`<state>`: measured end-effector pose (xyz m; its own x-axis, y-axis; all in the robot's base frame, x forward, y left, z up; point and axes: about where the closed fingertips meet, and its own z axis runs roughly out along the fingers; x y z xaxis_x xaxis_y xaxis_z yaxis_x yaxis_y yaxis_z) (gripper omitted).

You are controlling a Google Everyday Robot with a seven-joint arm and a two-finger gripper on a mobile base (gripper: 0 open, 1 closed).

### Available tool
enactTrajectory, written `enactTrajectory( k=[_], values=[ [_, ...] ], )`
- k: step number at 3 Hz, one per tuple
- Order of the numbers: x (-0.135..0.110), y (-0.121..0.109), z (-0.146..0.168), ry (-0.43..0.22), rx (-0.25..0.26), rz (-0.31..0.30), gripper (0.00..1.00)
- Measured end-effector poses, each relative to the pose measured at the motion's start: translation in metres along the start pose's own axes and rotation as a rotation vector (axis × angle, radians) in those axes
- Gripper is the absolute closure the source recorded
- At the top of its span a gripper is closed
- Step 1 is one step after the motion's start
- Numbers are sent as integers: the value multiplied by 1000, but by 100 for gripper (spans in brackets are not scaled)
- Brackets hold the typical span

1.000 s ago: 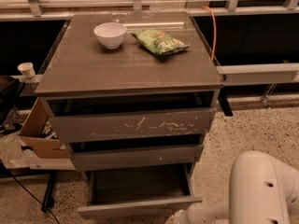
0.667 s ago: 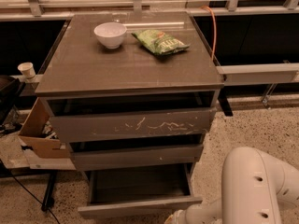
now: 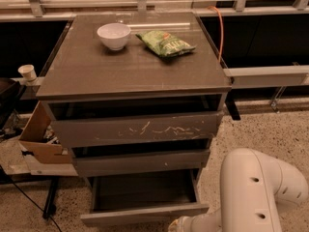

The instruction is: Close bottom drawer

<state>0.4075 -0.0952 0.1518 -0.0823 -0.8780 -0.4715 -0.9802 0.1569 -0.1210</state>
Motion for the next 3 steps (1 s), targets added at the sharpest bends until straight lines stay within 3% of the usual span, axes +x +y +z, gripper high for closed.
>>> enactTrajectory(
  k=[3],
  values=[
    [-16,-14,2,-197,92,-63,100]
  ],
)
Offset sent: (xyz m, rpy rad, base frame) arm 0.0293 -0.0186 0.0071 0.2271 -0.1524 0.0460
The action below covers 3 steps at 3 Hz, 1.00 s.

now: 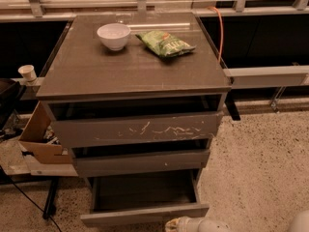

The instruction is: Close bottom drawer

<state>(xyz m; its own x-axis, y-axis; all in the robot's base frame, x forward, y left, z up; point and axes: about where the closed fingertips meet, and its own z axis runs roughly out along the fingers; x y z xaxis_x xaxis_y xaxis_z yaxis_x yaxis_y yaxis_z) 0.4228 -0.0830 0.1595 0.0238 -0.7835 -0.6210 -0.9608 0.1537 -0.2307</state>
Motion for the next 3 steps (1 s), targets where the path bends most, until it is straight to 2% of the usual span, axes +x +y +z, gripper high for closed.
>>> enactTrajectory(
  k=[1,3],
  values=[
    [8,-9,0,-20,18,-19,100],
    [31,-33,12,33,55,-61,100]
  ],
)
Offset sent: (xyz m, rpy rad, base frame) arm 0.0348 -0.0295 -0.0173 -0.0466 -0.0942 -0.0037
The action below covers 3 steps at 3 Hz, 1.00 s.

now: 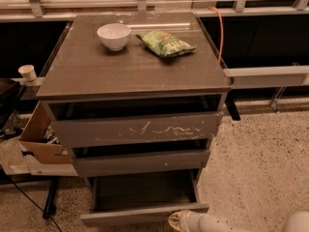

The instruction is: Close bottom drawer

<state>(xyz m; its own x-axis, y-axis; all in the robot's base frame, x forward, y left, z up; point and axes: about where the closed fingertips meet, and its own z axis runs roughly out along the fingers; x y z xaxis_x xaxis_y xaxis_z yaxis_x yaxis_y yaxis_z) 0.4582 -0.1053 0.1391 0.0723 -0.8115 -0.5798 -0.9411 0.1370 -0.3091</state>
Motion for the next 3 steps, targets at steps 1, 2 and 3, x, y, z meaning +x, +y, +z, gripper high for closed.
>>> enactTrajectory(
  k=[1,2,3],
  values=[
    [4,-10,10,15,7,-10,100],
    [2,-21,20,22,11,-21,100],
    [-2,-32,29,26,15,-37,100]
  ],
)
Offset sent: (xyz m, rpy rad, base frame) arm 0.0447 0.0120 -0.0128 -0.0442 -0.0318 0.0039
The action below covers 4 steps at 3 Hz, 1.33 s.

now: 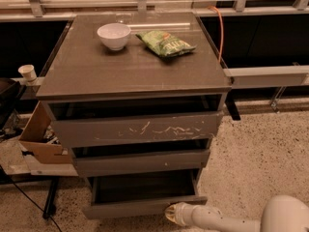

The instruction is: Close bottom drawer

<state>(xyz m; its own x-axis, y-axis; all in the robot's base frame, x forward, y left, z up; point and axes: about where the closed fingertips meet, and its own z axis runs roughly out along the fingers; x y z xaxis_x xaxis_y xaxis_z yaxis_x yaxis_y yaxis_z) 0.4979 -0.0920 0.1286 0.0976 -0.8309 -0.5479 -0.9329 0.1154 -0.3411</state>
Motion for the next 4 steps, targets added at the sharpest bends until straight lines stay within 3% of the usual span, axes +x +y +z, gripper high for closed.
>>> enactTrajectory(
  k=[3,4],
  values=[
    [-20,-31,19,8,15,-69,100],
    [-32,-59,37,23,27,-122,100]
  ],
)
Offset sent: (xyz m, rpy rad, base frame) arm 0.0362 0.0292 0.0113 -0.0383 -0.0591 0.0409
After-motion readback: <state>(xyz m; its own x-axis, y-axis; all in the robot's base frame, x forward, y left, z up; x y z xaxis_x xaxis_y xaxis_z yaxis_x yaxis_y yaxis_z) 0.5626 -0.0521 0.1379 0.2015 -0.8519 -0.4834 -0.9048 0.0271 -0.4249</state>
